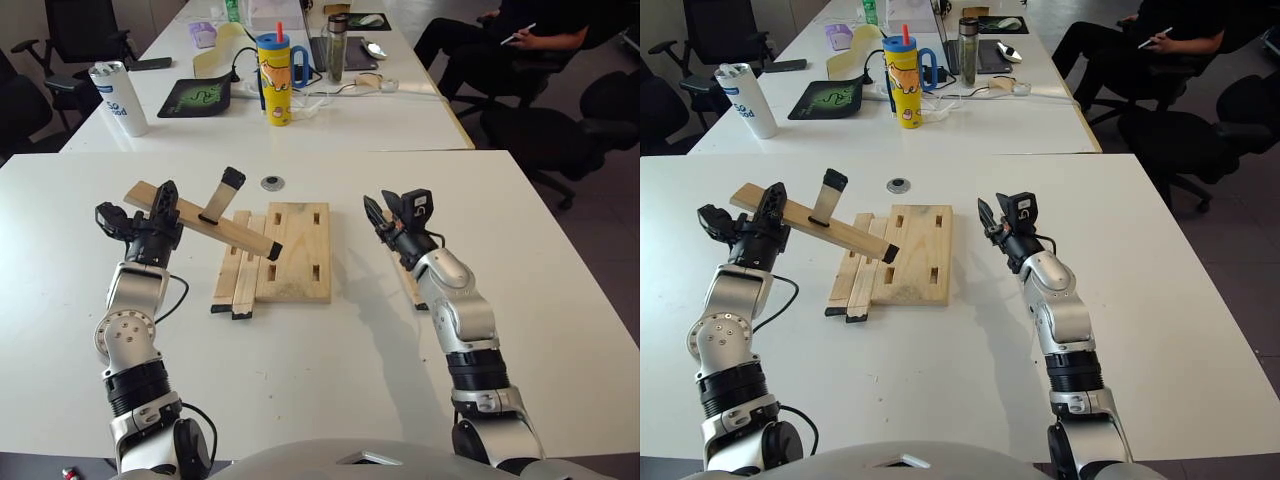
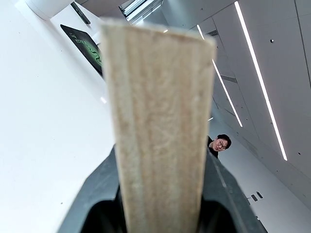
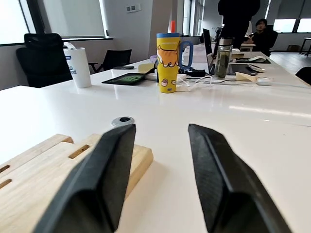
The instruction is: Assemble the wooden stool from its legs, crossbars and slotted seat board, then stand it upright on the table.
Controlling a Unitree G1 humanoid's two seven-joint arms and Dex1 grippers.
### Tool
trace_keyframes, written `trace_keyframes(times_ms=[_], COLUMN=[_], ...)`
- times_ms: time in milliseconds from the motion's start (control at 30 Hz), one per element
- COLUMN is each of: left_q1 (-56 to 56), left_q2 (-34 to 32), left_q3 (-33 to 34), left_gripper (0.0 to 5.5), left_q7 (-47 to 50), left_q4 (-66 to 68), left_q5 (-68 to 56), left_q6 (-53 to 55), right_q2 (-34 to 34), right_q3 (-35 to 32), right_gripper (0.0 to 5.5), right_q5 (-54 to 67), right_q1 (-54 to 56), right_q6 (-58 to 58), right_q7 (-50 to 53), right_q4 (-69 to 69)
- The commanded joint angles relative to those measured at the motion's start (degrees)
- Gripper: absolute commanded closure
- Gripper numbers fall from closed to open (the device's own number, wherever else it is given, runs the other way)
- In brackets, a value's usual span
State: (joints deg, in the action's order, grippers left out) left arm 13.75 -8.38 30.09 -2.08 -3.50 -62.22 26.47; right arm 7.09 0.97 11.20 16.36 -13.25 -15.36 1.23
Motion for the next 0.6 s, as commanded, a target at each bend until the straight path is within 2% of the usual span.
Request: trace_keyframes(times_ms=[33,167,333,467,600], left_q1=[3.39,6.76,5.29,2.95,-2.07], left_q2=[-0.78,-1.09,-0.43,-0.43,0.69], left_q3=[-0.30,-1.08,-1.21,0.77,-0.45], left_gripper=[4.48,4.48,4.48,4.48,4.48], left_q7=[-1.34,-2.61,-2.54,-0.42,1.99], left_q4=[3.18,7.32,4.75,0.79,-7.81], left_q5=[2.40,5.68,6.90,5.10,3.71], left_q6=[-2.20,-4.60,-4.75,-3.86,-1.23], right_q2=[-0.99,-1.35,-1.72,-1.74,-1.73], right_q3=[1.48,3.02,3.03,2.97,3.22], right_gripper=[4.15,4.76,5.43,5.50,5.50], right_q5=[-2.48,-4.08,-4.94,-5.17,-6.04], right_q1=[-1.71,-2.38,-2.96,-3.46,-3.88], right_q6=[2.48,4.24,5.08,5.23,5.53], right_q7=[1.01,0.88,1.40,1.96,2.74], right_q4=[1.38,1.73,1.70,2.03,1.77])
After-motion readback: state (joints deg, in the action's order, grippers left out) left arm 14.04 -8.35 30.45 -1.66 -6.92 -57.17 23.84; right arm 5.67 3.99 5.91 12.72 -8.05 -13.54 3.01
